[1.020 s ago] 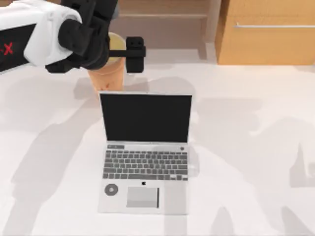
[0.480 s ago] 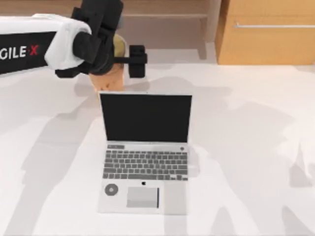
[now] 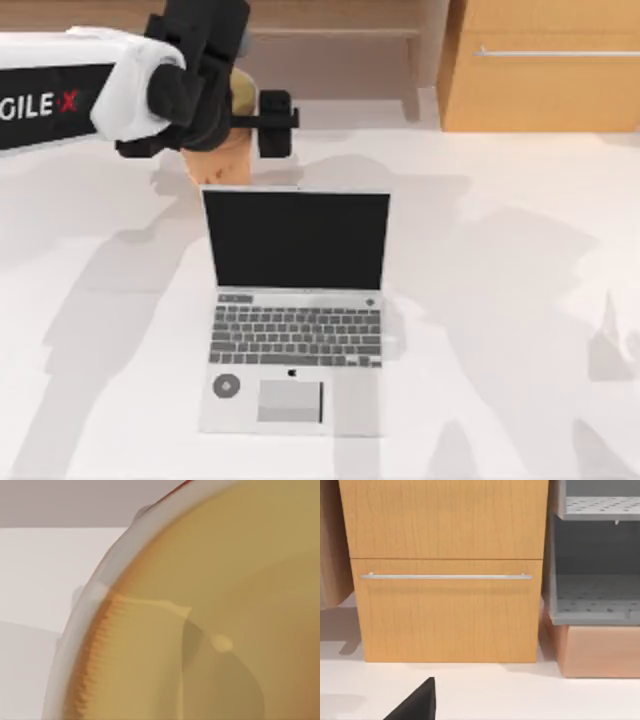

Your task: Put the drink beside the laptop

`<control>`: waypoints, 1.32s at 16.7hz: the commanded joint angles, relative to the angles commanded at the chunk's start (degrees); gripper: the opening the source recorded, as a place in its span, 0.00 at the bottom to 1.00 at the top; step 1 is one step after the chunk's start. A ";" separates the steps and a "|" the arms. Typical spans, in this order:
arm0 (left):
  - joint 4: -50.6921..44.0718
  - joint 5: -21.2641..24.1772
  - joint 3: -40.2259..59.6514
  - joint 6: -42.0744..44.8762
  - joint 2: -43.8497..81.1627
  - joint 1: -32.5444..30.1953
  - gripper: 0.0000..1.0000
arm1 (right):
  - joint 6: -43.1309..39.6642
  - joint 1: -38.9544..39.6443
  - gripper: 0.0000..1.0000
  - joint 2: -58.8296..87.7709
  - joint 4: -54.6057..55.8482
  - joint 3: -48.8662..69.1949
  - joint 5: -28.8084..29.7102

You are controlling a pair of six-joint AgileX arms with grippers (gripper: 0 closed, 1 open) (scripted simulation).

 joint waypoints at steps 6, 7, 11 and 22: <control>0.00 0.00 0.00 0.00 0.00 0.00 0.00 | 0.00 0.00 1.00 0.00 0.00 0.00 0.00; 0.00 0.00 0.00 0.00 0.00 0.00 0.00 | 0.00 0.00 1.00 0.00 0.00 0.00 0.00; 0.00 0.00 0.00 0.00 0.00 0.00 0.00 | 0.00 0.00 1.00 0.00 0.00 0.00 0.00; -2.10 -0.03 1.29 0.08 -0.84 -0.17 0.00 | 0.00 0.00 1.00 0.00 0.00 0.00 0.00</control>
